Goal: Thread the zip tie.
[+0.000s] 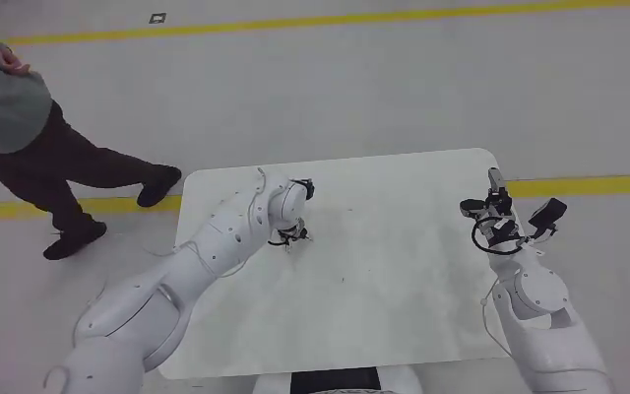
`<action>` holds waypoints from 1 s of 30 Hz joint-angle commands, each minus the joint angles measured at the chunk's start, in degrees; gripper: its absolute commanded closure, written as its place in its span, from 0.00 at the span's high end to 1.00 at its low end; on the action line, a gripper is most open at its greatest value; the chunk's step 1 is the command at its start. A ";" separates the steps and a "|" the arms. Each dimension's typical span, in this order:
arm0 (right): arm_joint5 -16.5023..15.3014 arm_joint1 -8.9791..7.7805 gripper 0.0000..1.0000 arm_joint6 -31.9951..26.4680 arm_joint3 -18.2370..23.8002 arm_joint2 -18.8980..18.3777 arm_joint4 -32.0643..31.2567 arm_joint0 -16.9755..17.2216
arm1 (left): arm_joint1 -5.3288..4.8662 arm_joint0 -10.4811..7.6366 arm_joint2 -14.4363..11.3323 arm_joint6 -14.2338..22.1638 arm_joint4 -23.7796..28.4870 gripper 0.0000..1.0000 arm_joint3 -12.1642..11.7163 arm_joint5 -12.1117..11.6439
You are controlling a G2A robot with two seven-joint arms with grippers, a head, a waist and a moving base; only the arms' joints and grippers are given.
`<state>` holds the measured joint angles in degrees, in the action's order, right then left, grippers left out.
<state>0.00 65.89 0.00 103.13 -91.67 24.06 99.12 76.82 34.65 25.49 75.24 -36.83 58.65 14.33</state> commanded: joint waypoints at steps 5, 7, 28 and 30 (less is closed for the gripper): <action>0.00 0.00 1.00 0.00 0.00 0.00 0.00 0.00 | -0.86 -0.17 1.38 1.82 -0.08 0.00 2.82 0.64; 0.00 0.00 1.00 0.00 0.00 0.00 0.00 0.00 | -1.42 -0.15 2.04 3.19 -0.26 0.00 4.35 0.40; 0.00 0.00 1.00 0.00 0.00 0.00 0.00 0.00 | -12.57 -1.50 4.93 4.40 14.20 0.00 16.66 -7.59; 0.00 0.00 1.00 0.00 0.00 0.00 0.00 0.00 | -12.57 -1.50 4.93 4.40 14.20 0.00 16.66 -7.59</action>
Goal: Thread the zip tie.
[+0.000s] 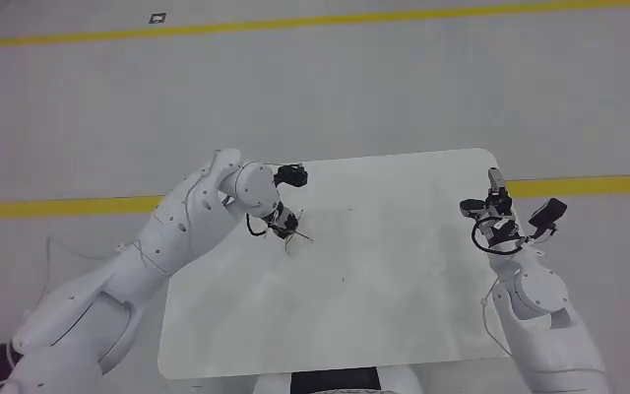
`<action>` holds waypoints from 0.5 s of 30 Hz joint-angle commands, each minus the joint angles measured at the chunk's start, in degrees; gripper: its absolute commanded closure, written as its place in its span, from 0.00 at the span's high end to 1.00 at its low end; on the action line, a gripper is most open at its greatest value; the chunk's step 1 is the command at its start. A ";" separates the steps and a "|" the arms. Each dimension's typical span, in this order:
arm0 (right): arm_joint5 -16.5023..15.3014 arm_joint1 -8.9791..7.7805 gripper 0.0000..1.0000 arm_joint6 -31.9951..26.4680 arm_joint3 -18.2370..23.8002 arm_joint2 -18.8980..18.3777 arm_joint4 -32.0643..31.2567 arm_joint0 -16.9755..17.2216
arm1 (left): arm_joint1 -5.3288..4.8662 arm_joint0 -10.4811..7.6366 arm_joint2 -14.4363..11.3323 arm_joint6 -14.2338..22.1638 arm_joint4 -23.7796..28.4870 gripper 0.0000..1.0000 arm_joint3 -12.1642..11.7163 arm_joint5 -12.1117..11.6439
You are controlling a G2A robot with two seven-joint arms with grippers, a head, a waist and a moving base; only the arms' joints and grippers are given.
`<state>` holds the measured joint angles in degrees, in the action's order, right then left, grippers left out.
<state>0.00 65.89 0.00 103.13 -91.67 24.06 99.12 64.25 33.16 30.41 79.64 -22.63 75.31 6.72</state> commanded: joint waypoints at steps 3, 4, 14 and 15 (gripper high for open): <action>0.00 0.00 1.00 0.00 0.00 0.00 0.00 0.00 | 0.02 0.26 -0.08 -0.39 0.12 0.00 -0.04 -0.18; 0.00 0.00 1.00 0.00 0.00 0.00 0.00 0.00 | 0.10 1.11 -0.15 -1.65 1.48 0.00 -0.12 -1.72; 0.00 0.00 1.00 0.00 0.00 0.00 0.00 0.00 | -2.87 0.98 3.45 0.00 15.31 0.00 -12.78 -22.62; 0.00 0.00 1.00 0.00 0.00 0.00 0.00 0.00 | -3.52 0.90 3.37 0.00 17.39 0.00 -14.03 -25.51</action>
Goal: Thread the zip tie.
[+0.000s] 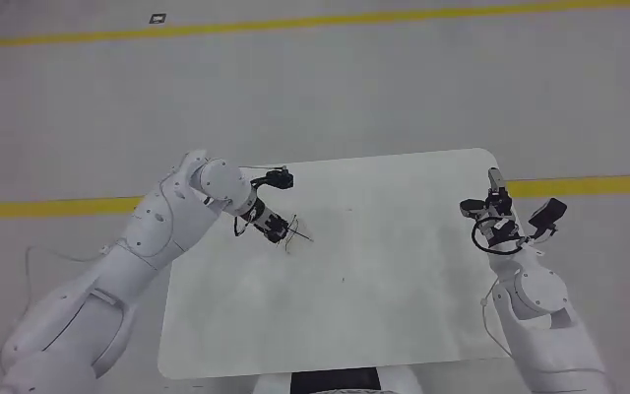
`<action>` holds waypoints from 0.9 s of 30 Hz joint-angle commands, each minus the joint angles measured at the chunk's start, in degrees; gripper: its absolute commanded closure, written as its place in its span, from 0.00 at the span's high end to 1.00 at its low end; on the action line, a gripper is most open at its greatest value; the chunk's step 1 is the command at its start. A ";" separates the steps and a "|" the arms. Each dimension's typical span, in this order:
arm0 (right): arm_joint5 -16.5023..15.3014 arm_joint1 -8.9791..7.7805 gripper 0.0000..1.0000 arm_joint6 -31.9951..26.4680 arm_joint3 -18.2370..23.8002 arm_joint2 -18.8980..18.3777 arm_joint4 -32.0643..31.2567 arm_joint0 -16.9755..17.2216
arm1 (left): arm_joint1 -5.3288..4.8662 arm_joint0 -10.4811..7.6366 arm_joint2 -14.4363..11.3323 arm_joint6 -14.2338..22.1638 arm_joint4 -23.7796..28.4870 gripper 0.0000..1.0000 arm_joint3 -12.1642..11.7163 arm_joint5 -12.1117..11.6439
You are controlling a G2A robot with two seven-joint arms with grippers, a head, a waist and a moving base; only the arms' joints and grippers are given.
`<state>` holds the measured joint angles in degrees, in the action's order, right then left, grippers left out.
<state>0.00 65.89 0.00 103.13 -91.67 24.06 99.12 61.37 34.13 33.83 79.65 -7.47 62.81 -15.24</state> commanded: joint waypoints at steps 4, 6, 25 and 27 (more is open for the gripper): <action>0.00 0.00 1.00 0.00 0.00 0.00 0.00 0.00 | -3.24 -0.01 -1.00 -0.01 8.22 0.00 -0.11 -4.24; 0.00 0.00 1.00 0.00 0.00 0.00 0.00 0.00 | -4.72 0.22 -1.26 -0.01 10.61 0.00 1.20 -4.24; 0.00 0.00 1.00 0.00 0.00 0.00 0.00 0.00 | -14.93 3.00 -4.37 -0.01 20.24 0.00 12.75 -4.24; 0.00 0.00 1.00 0.00 0.00 0.00 0.00 0.00 | -14.93 3.00 -4.37 -0.01 20.24 0.00 12.75 -4.24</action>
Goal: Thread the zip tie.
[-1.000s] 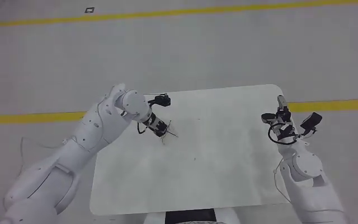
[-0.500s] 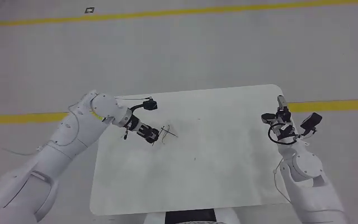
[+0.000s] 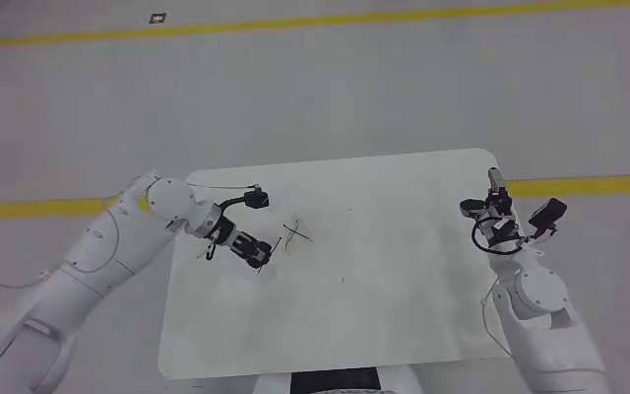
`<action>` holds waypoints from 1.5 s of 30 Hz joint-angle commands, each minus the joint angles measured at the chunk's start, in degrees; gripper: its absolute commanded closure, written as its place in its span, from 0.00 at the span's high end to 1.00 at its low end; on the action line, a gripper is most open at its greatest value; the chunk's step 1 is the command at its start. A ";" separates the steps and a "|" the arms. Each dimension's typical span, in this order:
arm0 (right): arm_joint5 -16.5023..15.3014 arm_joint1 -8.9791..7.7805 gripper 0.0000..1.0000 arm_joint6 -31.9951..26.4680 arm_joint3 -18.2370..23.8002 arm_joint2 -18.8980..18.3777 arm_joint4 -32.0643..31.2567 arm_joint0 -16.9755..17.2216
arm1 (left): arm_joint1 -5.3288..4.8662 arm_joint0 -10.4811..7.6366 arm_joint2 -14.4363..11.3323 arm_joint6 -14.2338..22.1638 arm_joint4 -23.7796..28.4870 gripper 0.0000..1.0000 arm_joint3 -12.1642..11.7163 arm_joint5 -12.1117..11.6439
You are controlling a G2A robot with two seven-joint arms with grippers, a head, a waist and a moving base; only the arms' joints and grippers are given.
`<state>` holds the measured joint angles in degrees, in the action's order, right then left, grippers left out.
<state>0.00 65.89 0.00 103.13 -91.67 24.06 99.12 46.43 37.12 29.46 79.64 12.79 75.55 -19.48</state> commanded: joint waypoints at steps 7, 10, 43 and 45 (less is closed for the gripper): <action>0.00 0.00 1.00 0.00 0.00 0.00 0.00 0.00 | -0.17 2.21 2.13 0.00 11.96 0.00 -3.89 0.00; 0.00 0.00 1.00 0.00 0.00 0.00 0.00 0.00 | -0.95 3.20 2.90 0.00 17.63 0.00 -5.00 0.00; -3.44 0.94 1.00 -14.85 -0.54 15.07 -12.13 -8.42 | -6.48 6.32 -0.88 0.00 26.74 0.00 1.36 0.00; -3.44 0.94 1.00 -14.85 -0.54 15.07 -12.13 -8.42 | -6.46 6.44 -0.90 -0.38 26.71 0.00 1.40 0.08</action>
<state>-3.44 66.83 -14.85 102.60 -76.61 11.94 90.71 39.96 43.45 28.58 79.64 39.53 76.91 -19.48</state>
